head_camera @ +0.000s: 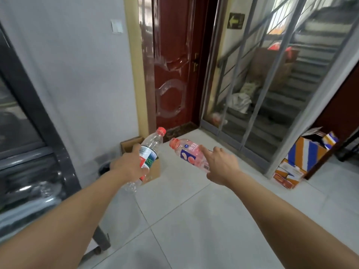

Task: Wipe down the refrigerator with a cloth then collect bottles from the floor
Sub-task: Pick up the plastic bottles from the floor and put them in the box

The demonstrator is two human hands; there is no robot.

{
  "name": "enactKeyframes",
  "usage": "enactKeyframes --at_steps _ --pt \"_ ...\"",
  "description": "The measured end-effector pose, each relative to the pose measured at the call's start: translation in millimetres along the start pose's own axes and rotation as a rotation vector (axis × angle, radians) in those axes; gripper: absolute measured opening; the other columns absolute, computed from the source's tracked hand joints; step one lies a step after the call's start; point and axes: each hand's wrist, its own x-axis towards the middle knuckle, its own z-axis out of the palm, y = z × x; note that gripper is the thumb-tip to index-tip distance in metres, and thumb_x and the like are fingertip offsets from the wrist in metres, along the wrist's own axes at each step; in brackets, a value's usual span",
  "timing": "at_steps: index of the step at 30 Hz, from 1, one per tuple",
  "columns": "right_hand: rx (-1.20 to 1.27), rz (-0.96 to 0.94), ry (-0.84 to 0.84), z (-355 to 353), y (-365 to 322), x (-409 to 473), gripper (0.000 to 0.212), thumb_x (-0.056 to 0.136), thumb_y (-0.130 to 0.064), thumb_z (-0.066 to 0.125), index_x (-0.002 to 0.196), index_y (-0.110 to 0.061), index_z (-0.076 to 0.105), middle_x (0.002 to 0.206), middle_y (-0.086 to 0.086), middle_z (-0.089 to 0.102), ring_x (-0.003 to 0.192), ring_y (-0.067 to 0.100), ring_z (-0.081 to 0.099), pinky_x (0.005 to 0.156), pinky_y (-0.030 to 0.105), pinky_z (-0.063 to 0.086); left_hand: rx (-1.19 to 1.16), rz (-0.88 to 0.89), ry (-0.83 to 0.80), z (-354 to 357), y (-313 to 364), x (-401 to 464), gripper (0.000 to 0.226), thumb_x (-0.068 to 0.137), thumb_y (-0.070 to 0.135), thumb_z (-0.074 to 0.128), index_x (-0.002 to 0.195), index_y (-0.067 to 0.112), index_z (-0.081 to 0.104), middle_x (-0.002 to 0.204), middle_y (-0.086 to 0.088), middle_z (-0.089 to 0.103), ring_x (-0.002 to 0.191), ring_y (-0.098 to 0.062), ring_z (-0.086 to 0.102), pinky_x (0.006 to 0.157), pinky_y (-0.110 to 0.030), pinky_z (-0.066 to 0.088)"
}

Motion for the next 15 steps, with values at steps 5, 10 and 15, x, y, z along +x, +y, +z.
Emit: enactKeyframes --at_steps 5,10,15 --pt "-0.015 -0.098 -0.021 9 43 102 0.088 0.08 -0.033 0.071 0.145 -0.029 0.013 0.119 0.012 0.052 0.103 0.026 0.054 0.064 0.031 0.041 0.026 -0.097 0.062 0 36 79 0.082 0.078 0.04 0.063 0.141 0.026 0.013 0.116 -0.01 0.061 0.102 -0.031 0.059 0.08 -0.036 0.045" --pt "-0.006 -0.165 -0.03 21 74 189 0.087 0.08 -0.032 0.071 0.145 -0.03 0.012 0.123 0.012 0.05 0.109 0.028 0.051 0.067 0.032 0.04 0.025 -0.194 0.059 0 59 149 0.076 0.078 0.04 0.063 0.137 0.025 0.017 0.118 -0.008 0.058 0.1 -0.029 0.059 0.078 -0.035 0.046" --pt "0.005 -0.206 -0.025 40 101 284 0.09 0.08 -0.033 0.072 0.145 -0.031 0.01 0.125 0.013 0.048 0.111 0.029 0.051 0.067 0.032 0.042 0.02 -0.213 0.072 6 78 229 0.068 0.081 0.041 0.061 0.131 0.025 0.019 0.118 -0.005 0.058 0.099 -0.026 0.06 0.079 -0.035 0.048"
